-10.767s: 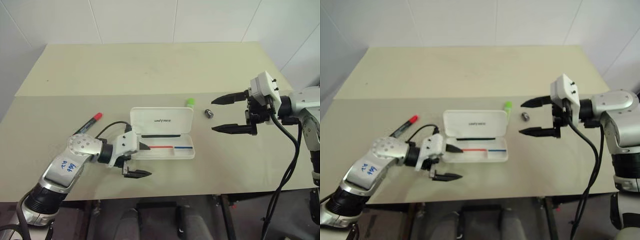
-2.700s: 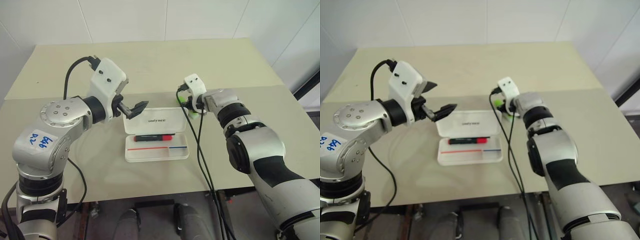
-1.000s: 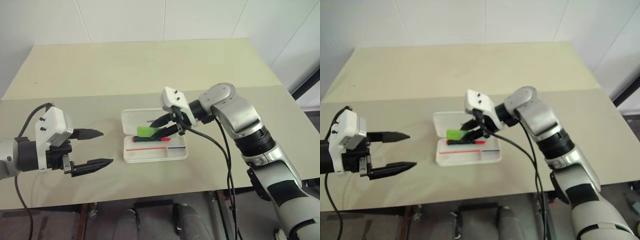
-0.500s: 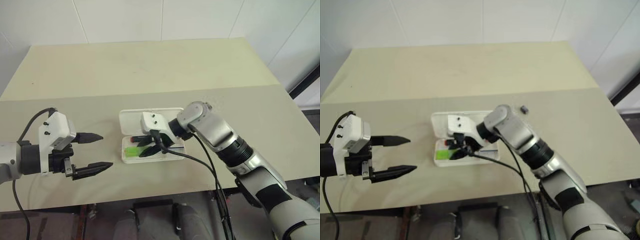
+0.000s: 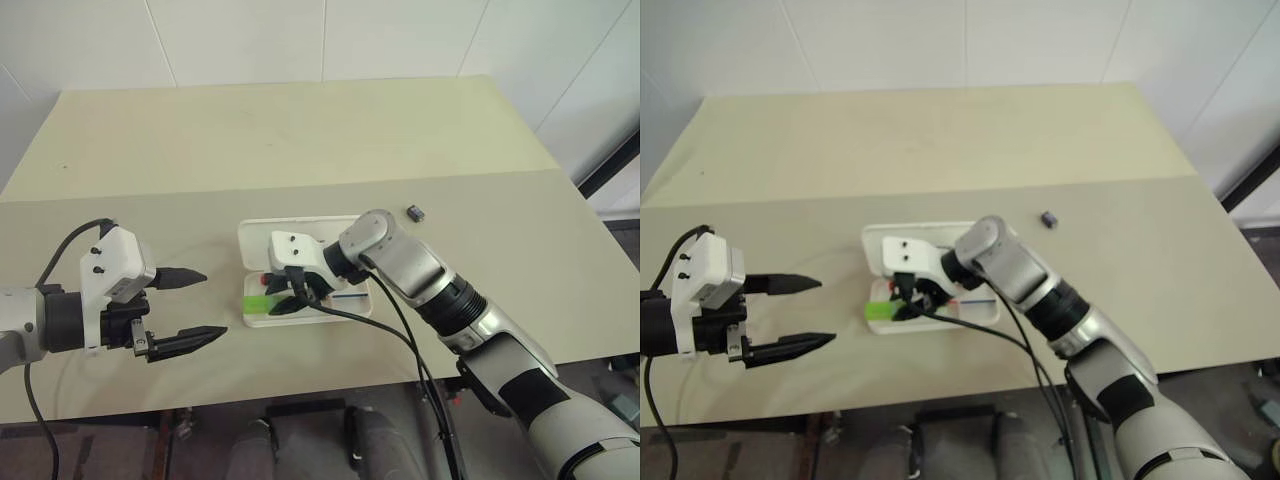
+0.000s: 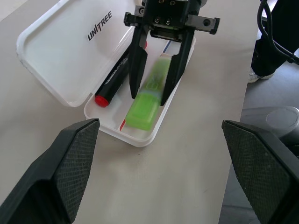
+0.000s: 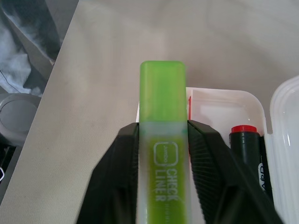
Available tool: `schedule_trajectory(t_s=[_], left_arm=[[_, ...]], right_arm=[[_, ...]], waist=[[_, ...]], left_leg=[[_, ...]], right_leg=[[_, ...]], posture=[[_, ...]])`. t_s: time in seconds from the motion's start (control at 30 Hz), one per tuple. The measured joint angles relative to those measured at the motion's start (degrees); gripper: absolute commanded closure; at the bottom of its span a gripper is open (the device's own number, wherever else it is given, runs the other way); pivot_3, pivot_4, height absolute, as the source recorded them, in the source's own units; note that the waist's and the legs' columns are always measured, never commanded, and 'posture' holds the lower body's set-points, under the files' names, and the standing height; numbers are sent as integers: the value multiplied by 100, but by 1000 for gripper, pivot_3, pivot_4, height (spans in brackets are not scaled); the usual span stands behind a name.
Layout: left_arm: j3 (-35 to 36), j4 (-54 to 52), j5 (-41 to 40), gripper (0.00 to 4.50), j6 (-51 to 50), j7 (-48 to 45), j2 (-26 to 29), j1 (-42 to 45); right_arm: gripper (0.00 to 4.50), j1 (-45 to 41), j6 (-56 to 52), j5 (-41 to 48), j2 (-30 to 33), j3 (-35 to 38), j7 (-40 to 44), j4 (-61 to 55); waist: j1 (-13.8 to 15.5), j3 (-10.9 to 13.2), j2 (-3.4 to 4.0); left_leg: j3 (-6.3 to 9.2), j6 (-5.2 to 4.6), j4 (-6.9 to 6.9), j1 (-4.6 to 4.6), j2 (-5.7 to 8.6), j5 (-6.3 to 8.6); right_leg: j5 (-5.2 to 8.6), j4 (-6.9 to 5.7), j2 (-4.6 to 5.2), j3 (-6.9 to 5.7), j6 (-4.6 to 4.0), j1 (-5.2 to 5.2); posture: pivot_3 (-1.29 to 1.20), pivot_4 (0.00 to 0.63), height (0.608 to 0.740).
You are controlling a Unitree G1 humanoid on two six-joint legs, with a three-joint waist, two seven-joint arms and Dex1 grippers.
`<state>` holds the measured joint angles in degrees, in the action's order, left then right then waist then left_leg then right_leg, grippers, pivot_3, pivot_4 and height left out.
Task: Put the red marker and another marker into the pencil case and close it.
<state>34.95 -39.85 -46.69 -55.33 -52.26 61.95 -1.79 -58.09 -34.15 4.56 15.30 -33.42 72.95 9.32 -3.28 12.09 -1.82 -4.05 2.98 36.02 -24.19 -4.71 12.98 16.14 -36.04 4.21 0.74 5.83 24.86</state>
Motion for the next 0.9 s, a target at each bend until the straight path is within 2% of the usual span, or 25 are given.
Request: schedule_trajectory(t_s=[0.17, 0.33, 0.47, 0.67, 0.8, 0.9], left_arm=[[-13, 12, 23, 0, 87, 45, 0, 21], [-173, 37, 19, 0, 162, 40, 0, 137], [-352, 54, -45, 0, 240, 18, 0, 401], [-995, 165, -130, 0, 312, 124, -65, 905], [-1487, 198, -100, 0, 341, 465, -303, 1292], [-1912, 149, 88, 0, 373, 999, -621, 1642]], right_arm=[[28, 0, 34, -26, 5, -1, 13, 1], [28, -18, 36, -55, 44, 12, 13, 35], [28, -58, 79, 123, 355, 315, 198, 43], [28, 125, 407, 1015, 1589, 1191, 1352, -214], [28, 292, 362, 1483, 2389, 1646, 1436, -250], [28, 201, 470, 1468, 2827, 1924, 1413, 101]], waist=[[0, 0, 0], [-1, 0, 0], [20, 0, 0], [123, -1, -3], [151, -1, -2], [155, -1, -2]], left_leg=[[0, 0, 0, 0, 0, 0], [0, 1, 0, 0, 0, 0], [1, 0, 1, -2, 0, 0], [2, -3, 4, 1, 0, 5], [1, -3, 5, 1, 0, 5], [2, -2, 10, 7, 0, 4]], right_leg=[[0, 0, 0, 0, 0, 0], [0, 1, 0, 0, 0, 0], [0, 2, 1, -2, 0, -2], [-1, 12, -1, -4, 2, -13], [-1, 9, -3, 1, 2, -10], [-1, 9, -6, 3, 3, -16]], posture=[[0, 150, 740], [0, 150, 740], [0, 150, 740], [0, 150, 740], [0, 150, 740], [0, 150, 740]])
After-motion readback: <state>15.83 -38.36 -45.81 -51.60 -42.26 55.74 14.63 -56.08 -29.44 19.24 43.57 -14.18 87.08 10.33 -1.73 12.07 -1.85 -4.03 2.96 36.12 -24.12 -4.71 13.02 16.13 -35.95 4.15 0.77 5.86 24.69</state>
